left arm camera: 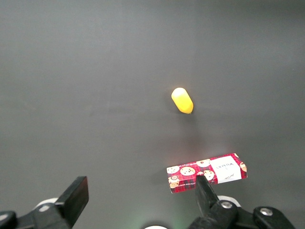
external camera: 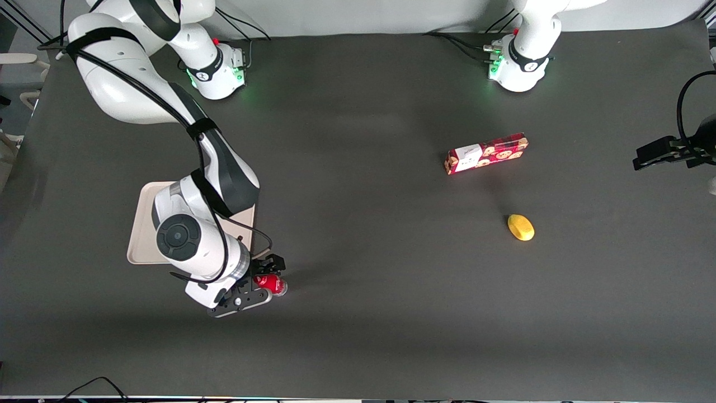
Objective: Place coke bottle on tray
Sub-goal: 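Close the right gripper around the bottle's neck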
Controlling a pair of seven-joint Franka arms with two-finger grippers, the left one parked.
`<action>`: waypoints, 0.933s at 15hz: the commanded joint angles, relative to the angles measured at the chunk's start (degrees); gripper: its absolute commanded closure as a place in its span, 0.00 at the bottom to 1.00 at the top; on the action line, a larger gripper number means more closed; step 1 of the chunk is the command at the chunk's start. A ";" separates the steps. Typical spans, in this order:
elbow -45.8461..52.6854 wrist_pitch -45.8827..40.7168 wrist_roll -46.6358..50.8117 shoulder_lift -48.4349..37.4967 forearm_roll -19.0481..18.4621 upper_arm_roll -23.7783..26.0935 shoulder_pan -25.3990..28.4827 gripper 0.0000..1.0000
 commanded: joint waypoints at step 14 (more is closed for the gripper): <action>-1.28 2.37 3.52 1.96 -3.42 0.50 0.50 0.18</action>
